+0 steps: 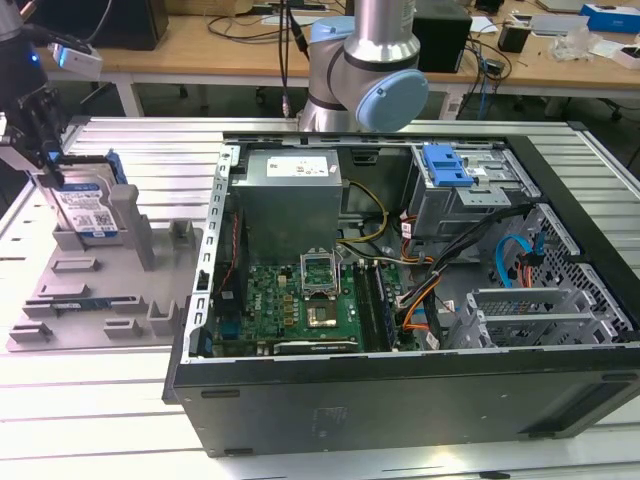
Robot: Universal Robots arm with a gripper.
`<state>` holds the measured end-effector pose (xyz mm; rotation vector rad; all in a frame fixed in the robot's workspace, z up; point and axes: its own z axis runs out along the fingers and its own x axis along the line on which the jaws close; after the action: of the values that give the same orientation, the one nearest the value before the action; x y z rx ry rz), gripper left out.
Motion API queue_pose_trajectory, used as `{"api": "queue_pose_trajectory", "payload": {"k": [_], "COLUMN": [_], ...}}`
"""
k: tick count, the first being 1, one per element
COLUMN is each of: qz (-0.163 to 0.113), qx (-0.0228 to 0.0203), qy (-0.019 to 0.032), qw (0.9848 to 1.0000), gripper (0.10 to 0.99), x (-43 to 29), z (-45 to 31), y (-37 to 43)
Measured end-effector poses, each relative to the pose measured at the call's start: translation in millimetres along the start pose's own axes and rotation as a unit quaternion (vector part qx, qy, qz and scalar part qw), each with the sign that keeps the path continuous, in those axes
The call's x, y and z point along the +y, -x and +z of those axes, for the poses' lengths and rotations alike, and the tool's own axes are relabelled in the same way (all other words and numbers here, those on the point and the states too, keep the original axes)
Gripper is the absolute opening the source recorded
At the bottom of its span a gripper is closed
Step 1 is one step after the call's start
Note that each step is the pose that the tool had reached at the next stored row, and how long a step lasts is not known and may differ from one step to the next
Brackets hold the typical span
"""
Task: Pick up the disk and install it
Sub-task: 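Pick up the disk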
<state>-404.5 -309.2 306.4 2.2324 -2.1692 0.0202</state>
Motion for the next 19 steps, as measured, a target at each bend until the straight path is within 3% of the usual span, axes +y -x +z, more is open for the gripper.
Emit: {"api": "queue_pose_trajectory", "payload": {"k": [9,15,19], "qz": [0.0,0.0,0.0], "qx": [0.0,0.0,0.0], "qy": [0.0,0.0,0.0], "qw": [1.0,1.0,1.0], "gripper": [0.369,0.369,0.369], "x": [0.3,0.6,0.8], "z": [-22.5,-55.9,-67.1], "y": [-0.7,-1.7,-2.0]}}
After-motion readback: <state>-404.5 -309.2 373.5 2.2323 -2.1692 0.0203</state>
